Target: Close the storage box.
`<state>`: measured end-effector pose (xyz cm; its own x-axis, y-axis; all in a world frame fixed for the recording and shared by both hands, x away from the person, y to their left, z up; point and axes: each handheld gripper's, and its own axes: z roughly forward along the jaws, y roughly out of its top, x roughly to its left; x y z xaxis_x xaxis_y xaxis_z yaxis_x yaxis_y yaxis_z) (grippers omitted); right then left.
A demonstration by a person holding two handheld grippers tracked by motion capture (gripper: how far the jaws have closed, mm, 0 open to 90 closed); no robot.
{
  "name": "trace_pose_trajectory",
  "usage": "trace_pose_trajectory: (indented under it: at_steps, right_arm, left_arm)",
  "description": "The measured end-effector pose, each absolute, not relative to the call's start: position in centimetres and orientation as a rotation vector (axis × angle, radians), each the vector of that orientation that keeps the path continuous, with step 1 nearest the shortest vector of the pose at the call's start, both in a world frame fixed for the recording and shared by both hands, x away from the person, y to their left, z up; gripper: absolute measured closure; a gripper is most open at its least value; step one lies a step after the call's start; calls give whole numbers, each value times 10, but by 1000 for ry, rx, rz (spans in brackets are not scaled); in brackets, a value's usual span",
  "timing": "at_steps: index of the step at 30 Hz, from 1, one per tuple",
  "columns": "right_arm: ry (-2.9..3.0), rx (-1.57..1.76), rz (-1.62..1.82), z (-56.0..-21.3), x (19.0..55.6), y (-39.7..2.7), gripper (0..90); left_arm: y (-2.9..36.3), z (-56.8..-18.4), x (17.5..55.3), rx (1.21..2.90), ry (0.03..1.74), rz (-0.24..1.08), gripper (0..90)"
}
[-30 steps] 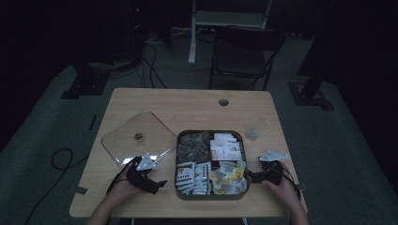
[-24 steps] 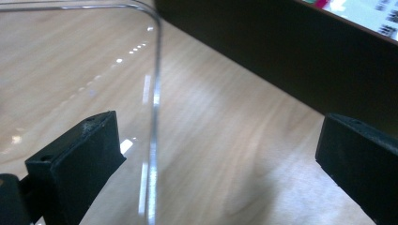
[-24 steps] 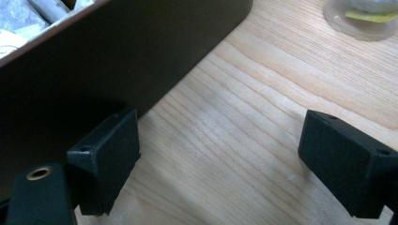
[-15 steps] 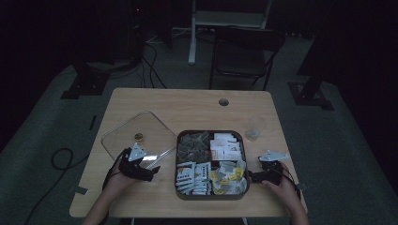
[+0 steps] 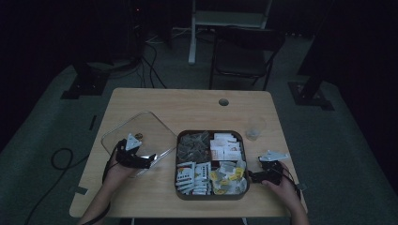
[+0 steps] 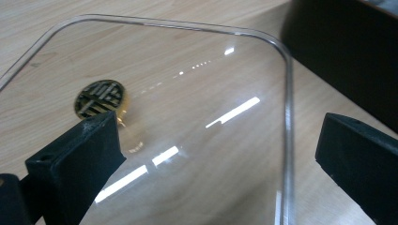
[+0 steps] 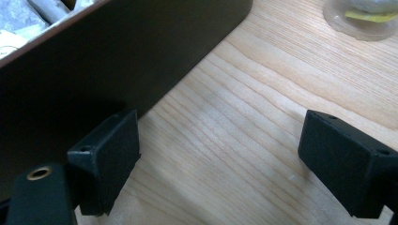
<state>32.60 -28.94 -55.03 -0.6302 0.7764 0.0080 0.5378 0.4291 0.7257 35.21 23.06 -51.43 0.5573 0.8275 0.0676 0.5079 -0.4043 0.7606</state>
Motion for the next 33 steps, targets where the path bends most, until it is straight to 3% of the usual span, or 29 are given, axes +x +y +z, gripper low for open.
trace_pose_trajectory:
  at_steps: [17,27,33]
  right_arm:
    - [2359,1129,1020,-550,326,-289,123]
    - [2359,1129,1020,-550,326,-289,123]
    - [2359,1129,1020,-550,326,-289,124]
  left_arm:
    - [251,-523,393,2039,1210,569,16]
    - [257,-529,407,2042,1246,543,160]
    - [257,-531,412,2038,1259,540,321]
